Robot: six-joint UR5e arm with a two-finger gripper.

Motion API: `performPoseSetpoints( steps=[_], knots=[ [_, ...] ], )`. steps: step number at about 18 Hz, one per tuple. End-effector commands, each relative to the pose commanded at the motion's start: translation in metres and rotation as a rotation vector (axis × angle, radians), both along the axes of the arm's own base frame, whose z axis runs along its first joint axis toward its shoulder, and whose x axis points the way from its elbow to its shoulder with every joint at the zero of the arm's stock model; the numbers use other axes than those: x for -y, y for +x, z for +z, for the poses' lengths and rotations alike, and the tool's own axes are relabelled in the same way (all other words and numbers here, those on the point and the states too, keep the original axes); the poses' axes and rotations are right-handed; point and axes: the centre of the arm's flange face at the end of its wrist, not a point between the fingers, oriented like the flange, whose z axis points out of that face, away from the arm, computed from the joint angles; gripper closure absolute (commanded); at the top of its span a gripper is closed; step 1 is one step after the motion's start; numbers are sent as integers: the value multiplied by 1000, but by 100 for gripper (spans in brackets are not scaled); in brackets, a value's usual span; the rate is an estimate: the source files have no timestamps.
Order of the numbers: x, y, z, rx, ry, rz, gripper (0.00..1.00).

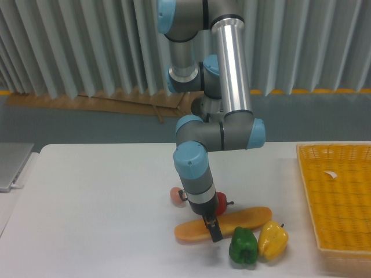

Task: Place the bread in the basket
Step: 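Close the gripper around the middle of the orange bread loaf, then lift the bread loaf and carry it over the orange basket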

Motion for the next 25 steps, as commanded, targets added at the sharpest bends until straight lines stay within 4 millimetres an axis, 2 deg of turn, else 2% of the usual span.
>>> performPoseSetpoints(
  steps=[5, 6, 8, 11, 15, 21, 25],
  knots=[
    [1, 1, 0, -2, 3, 2, 0],
    [1, 1, 0, -2, 3, 2, 5],
    [2, 1, 2, 1, 4, -1, 45],
    [2, 2, 3, -1, 4, 3, 61],
    [3, 2, 4, -1, 7, 8, 66],
    [4, 4, 16, -12, 24, 27, 67],
    [11, 3, 38, -26, 49, 35, 66]
  ],
)
